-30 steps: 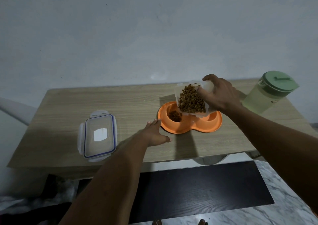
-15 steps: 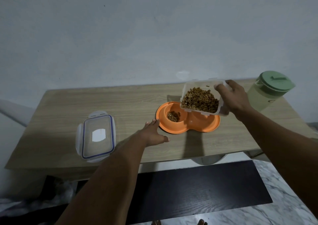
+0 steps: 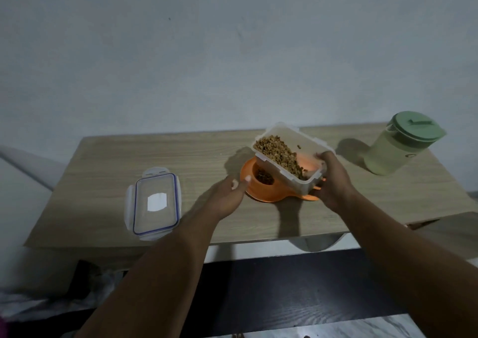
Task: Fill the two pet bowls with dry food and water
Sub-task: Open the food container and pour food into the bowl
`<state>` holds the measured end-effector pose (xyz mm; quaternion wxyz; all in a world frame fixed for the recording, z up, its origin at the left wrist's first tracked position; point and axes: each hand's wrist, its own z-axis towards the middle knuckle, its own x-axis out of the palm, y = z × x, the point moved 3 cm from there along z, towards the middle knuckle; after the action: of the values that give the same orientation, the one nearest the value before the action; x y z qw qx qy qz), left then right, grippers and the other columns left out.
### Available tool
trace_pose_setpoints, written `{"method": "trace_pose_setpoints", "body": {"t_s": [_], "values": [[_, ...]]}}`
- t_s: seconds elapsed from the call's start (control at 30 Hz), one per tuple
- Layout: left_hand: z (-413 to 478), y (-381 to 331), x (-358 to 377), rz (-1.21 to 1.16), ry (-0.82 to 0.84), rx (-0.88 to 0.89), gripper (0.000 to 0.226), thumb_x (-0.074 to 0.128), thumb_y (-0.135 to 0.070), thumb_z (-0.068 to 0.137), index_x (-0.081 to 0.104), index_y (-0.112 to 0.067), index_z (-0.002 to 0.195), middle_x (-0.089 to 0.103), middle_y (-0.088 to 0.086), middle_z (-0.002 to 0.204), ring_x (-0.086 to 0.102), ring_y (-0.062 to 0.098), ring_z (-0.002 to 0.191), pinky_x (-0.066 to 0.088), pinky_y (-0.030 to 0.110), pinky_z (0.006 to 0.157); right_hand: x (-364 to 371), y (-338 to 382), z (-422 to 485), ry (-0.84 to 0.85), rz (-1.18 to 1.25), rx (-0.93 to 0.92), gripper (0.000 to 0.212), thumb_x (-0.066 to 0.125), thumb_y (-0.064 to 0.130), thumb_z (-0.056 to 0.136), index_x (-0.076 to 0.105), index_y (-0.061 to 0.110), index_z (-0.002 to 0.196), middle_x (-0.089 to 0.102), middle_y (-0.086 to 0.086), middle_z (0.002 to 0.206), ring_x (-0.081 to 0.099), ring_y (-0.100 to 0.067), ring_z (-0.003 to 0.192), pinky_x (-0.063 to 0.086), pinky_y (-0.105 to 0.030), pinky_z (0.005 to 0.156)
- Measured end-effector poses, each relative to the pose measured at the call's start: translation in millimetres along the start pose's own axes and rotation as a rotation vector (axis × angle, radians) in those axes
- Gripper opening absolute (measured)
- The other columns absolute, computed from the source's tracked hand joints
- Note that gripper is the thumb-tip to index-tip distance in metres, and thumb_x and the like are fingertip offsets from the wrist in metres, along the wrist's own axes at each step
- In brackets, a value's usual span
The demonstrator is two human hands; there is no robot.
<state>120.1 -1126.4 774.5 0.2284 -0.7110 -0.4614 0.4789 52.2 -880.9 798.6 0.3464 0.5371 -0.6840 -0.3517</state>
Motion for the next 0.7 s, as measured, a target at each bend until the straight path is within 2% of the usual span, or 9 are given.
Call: {"method": "trace_pose_setpoints", "body": {"t_s": [0.1,0.17,0.23,0.3,0.37,0.43,0.5,0.63,0.7], "values": [[-18,-9,-17,-0.06,-0.087,0.028,0.063,0.028,-0.076,0.092,0.056,-0.03,0.124,0.058,-0.008,0.118,0.051,0.011,0.103,0.036,0.021,0.072,38,-22,-13,0.097,0.08,0.055,0.05,0.058,0.037,0.086,0.056,0.016,0.132,0.064,-0.017,0.113,0.065,-0.035,0.09,0.057,-0.044,0.07],[-26,-11,-28,-0.128,-0.129,0.07,0.055,0.036,-0.074,0.091,0.061,-0.031,0.117,0.063,-0.015,0.101,0.059,0.008,0.094,0.034,0.016,0.063,64,-35,-25,0.171,0.125,0.078,0.042,0.053,0.035,0.091,0.06,0.016,0.128,0.07,-0.017,0.113,0.066,-0.034,0.097,0.056,-0.045,0.078],[-30,-7,-39,-0.239,-0.156,0.103,0.043,0.055,-0.064,0.09,0.065,-0.029,0.112,0.069,-0.018,0.098,0.067,0.008,0.095,0.046,0.016,0.068,91,-49,-38,0.257,0.149,0.093,0.038,0.047,0.034,0.096,0.06,0.017,0.128,0.071,-0.018,0.117,0.066,-0.033,0.103,0.055,-0.046,0.082],[-28,4,-47,-0.298,-0.187,0.07,0.043,0.066,-0.055,0.087,0.064,-0.027,0.12,0.073,-0.009,0.109,0.069,0.013,0.101,0.056,0.028,0.082,112,-61,-50,0.333,0.137,0.105,0.039,0.043,0.034,0.098,0.058,0.017,0.13,0.07,-0.017,0.118,0.066,-0.033,0.106,0.056,-0.045,0.082],[-25,26,-57,-0.317,-0.22,-0.003,0.042,0.064,-0.047,0.09,0.061,-0.027,0.127,0.071,-0.004,0.117,0.069,0.018,0.102,0.056,0.042,0.091,129,-71,-60,0.368,0.072,0.11,0.033,0.045,0.03,0.099,0.056,0.019,0.128,0.071,-0.015,0.109,0.067,-0.031,0.095,0.056,-0.04,0.073],[-25,47,-66,-0.328,-0.242,-0.059,0.039,0.058,-0.044,0.093,0.061,-0.027,0.129,0.07,-0.001,0.118,0.067,0.022,0.104,0.054,0.046,0.096,140,-82,-61,0.369,-0.057,0.085,0.029,0.053,0.031,0.097,0.055,0.022,0.125,0.07,-0.014,0.107,0.067,-0.03,0.09,0.055,-0.037,0.067],[-25,67,-73,-0.338,-0.252,-0.095,0.039,0.054,-0.043,0.095,0.062,-0.029,0.13,0.069,-0.002,0.121,0.065,0.022,0.109,0.05,0.048,0.101,145,-93,-59,0.378,-0.245,0.057,0.037,0.059,0.04,0.093,0.054,0.02,0.124,0.067,-0.017,0.113,0.066,-0.033,0.094,0.052,-0.042,0.072],[-23,81,-78,-0.313,-0.241,-0.129,0.035,0.049,-0.036,0.101,0.061,-0.026,0.132,0.066,-0.001,0.127,0.061,0.02,0.112,0.046,0.047,0.106,145,-107,-56,0.379,-0.461,0.039,0.036,0.055,0.047,0.096,0.055,0.019,0.119,0.066,-0.016,0.111,0.065,-0.032,0.089,0.051,-0.042,0.07],[-20,82,-76,-0.281,-0.236,-0.122,0.035,0.048,-0.033,0.102,0.06,-0.024,0.134,0.064,0.0,0.129,0.059,0.021,0.115,0.044,0.045,0.108,145,-110,-53,0.366,-0.588,-0.032,0.05,0.052,0.057,0.091,0.055,0.022,0.126,0.066,-0.011,0.117,0.065,-0.032,0.098,0.055,-0.044,0.081]]}}
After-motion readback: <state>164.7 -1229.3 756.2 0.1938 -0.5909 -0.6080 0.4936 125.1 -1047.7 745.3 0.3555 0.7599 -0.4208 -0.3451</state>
